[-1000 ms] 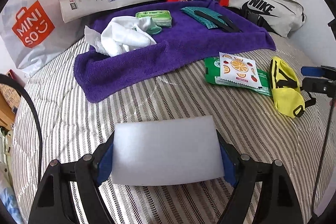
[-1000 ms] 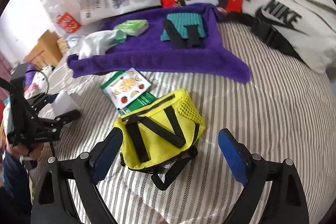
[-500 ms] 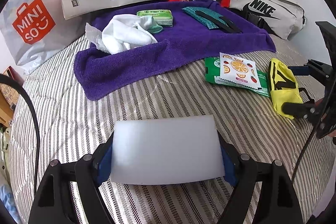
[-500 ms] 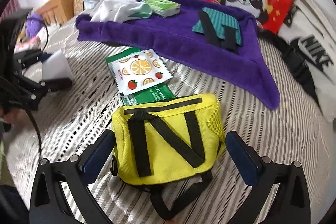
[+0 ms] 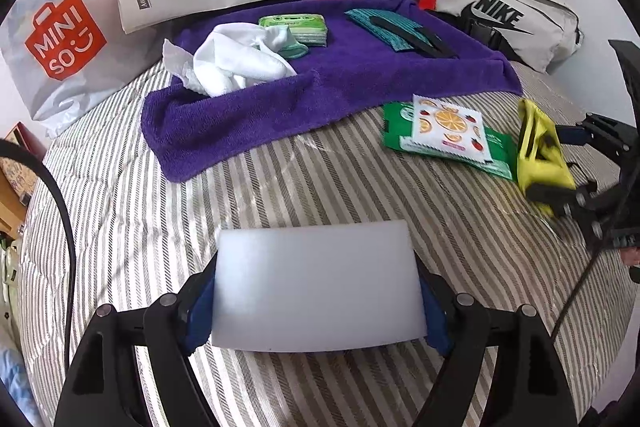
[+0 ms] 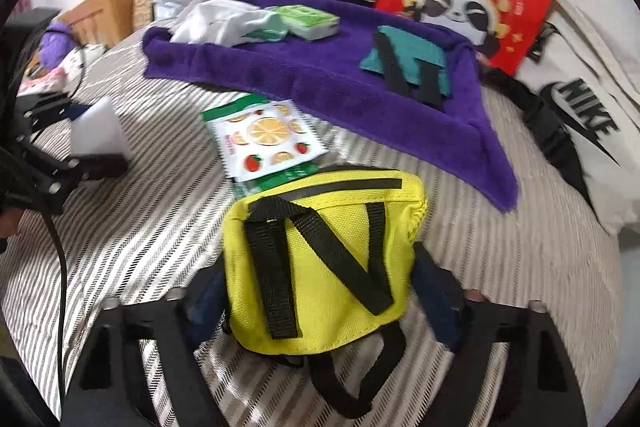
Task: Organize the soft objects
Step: 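Grasp the yellow mesh bag with right while left holds the white block, then carry the yellow bag onto the purple towel with the right gripper and release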
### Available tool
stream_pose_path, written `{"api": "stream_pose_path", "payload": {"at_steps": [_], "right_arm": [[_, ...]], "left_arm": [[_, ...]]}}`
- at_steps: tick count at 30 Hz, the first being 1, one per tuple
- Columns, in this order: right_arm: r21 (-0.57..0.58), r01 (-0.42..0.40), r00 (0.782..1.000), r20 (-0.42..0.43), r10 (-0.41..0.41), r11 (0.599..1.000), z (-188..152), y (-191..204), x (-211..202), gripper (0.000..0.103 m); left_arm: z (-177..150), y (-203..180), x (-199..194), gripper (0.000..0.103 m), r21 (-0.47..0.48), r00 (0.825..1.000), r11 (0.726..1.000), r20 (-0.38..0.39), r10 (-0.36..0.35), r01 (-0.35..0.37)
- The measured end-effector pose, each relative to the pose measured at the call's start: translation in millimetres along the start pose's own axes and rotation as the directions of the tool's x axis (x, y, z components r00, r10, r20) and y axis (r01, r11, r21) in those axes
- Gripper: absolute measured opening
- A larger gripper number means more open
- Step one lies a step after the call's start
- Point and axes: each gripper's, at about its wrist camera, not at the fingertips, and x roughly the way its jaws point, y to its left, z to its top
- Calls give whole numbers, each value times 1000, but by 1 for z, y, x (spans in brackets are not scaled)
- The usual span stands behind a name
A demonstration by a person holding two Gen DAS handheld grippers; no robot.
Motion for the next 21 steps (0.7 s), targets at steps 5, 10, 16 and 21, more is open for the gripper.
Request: {"api": "stream_pose_path", "payload": {"at_steps": [5, 10, 16, 21], "right_arm": [[100, -37, 999, -12, 39, 994, -2, -17, -9, 63], [160, -18, 1000, 2, 18, 987, -2, -30, -22, 62], [194, -28, 999, 23, 24, 981, 3, -35, -38, 62], [191, -39, 999, 41, 32, 981, 12, -30, -44, 62]], "left_arm": [[-6, -8, -6, 80, 25, 1000, 1000, -3, -4, 4], [-6, -6, -19, 80, 8, 1000, 1000, 26, -17, 17], [-2, 1, -35, 80, -28, 997, 999, 60, -43, 45], [3, 7, -46, 80, -53, 994, 996, 82, -68, 73]]}}
